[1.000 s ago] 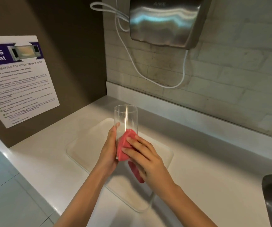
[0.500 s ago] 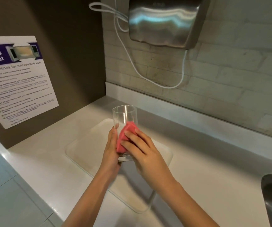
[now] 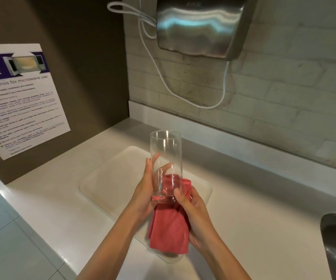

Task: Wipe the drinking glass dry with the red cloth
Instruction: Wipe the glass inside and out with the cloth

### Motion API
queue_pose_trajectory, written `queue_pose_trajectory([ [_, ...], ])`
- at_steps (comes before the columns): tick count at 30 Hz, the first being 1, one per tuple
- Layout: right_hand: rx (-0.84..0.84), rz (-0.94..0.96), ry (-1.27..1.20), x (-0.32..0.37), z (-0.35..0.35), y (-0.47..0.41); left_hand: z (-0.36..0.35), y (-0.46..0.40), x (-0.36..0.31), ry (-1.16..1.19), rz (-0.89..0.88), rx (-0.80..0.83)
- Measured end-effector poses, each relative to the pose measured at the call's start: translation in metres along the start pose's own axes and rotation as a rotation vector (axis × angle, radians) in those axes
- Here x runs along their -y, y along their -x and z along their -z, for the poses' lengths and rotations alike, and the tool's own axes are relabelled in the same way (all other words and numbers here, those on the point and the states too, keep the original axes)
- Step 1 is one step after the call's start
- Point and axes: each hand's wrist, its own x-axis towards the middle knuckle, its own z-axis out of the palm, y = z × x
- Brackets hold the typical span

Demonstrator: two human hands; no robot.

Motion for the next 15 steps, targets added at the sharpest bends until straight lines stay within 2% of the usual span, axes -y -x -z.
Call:
queue_pose_trajectory([
  [4,-0.117,0.046,0.005,-0.001,0.001,0.001,-0.002,0.001,-0.008,-0.439,-0.12,-0.091],
  [6,-0.175,0.095,0.141,-0.001,-0.002,0.002,-0.002,0.0,-0.014,-0.487,-0.132,-0.132],
  [10,-0.171,0.211,0.372,-0.004,-0.011,0.007,-0.005,0.003,-0.02,-0.429,-0.107,-0.174],
  [13,-0.097,0.304,0.528,-0.006,-0.019,0.014,-0.001,0.004,-0.023,-0.289,-0.061,-0.257],
  [15,-0.034,0.416,0.717,-0.007,-0.024,0.019,0.006,0.002,-0.026,-0.135,-0.016,-0.301],
])
